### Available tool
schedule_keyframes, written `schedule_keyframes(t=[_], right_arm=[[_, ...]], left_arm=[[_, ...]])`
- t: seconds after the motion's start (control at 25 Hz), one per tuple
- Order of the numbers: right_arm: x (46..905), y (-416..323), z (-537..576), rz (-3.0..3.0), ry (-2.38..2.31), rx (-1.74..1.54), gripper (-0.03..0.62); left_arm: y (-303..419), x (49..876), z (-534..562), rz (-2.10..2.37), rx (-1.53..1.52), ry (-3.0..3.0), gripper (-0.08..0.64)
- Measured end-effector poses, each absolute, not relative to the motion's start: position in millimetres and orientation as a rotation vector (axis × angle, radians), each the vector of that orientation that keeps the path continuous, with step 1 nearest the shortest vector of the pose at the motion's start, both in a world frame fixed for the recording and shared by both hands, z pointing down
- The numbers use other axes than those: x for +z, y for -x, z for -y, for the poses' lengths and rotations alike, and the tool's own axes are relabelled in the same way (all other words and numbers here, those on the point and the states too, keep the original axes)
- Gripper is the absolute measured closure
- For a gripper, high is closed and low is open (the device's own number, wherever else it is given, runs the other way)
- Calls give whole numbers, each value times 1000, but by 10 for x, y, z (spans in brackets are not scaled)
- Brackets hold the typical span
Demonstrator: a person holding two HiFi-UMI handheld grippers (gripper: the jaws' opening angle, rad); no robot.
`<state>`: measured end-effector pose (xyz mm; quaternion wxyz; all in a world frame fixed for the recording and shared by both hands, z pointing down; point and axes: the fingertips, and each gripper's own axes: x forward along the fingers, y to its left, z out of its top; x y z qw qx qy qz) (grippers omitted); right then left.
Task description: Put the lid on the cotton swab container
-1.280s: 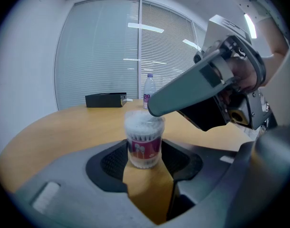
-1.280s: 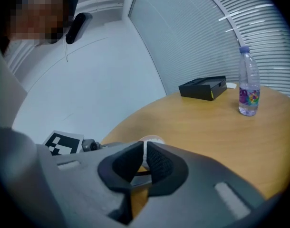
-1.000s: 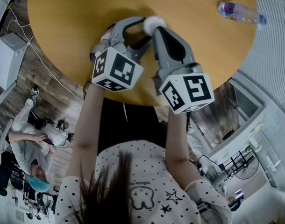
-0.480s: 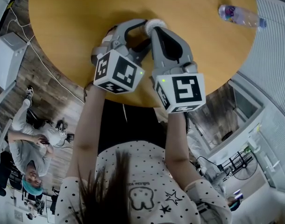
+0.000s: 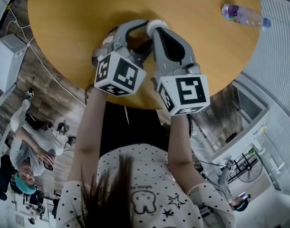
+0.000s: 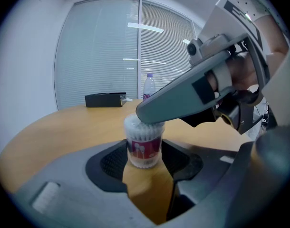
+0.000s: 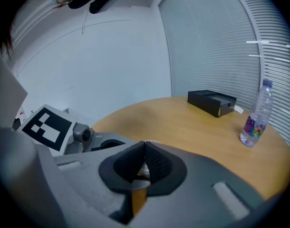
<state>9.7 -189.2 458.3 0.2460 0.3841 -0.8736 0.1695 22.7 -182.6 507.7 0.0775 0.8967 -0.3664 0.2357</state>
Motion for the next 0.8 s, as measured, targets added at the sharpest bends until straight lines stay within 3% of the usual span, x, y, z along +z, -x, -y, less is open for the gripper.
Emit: schedule_keyframes(t=[0.8], right_arm=[[4566, -120, 1873, 2408, -1078, 442, 588]], left_arm=[[-238, 5057, 1816, 1094, 705, -2686, 327]])
